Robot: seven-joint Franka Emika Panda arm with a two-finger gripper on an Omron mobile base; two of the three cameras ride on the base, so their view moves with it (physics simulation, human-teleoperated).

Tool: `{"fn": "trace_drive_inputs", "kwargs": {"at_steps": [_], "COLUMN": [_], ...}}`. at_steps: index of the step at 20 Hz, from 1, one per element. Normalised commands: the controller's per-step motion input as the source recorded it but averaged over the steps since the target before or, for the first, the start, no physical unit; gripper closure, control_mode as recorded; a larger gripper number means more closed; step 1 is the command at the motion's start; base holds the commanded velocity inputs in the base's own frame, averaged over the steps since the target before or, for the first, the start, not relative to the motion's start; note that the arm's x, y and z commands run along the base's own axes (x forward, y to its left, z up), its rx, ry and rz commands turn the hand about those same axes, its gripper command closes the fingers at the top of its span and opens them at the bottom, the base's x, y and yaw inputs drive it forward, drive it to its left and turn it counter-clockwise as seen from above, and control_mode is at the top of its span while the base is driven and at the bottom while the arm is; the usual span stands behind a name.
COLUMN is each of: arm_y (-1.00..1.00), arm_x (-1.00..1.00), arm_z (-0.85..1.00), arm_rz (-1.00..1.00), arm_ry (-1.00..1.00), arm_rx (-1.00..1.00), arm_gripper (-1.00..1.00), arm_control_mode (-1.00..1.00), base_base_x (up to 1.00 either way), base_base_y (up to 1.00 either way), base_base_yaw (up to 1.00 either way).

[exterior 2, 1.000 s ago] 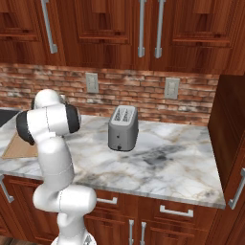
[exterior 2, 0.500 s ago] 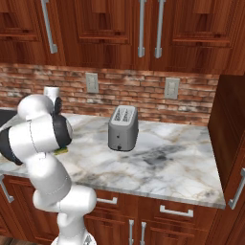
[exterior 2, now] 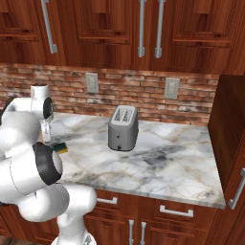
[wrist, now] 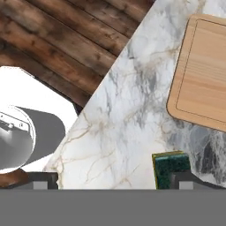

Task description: Pick up the sponge from the counter and clean the cutting board by briefly scrubbing or pressing down on the cutting board. Once finished, release the sponge.

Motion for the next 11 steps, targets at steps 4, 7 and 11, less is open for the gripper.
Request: {"fn": "trace_drive_inputs", "kwargs": {"at_steps": [4, 7, 11], "arm_y": [-0.11, -0.09, -0.09], "arm_x": [-0.91, -0.76, -0.54], "arm_z": [0.71, 0.81, 0.86], "arm_rz": [0.00, 0.00, -0.02], "arm_ry": [-0.17, -0.12, -0.06], "arm_rx": [0.03, 0.02, 0.00], "arm_gripper": [-1.00, -1.00, -1.00], "arm_control_mode": [-1.00, -1.00, -1.00], "base_base_x": [0.00, 0.00, 0.00], "base_base_y": [0.00, 0.00, 0.00], "base_base_yaw": [0.00, 0.00, 0.00]}}
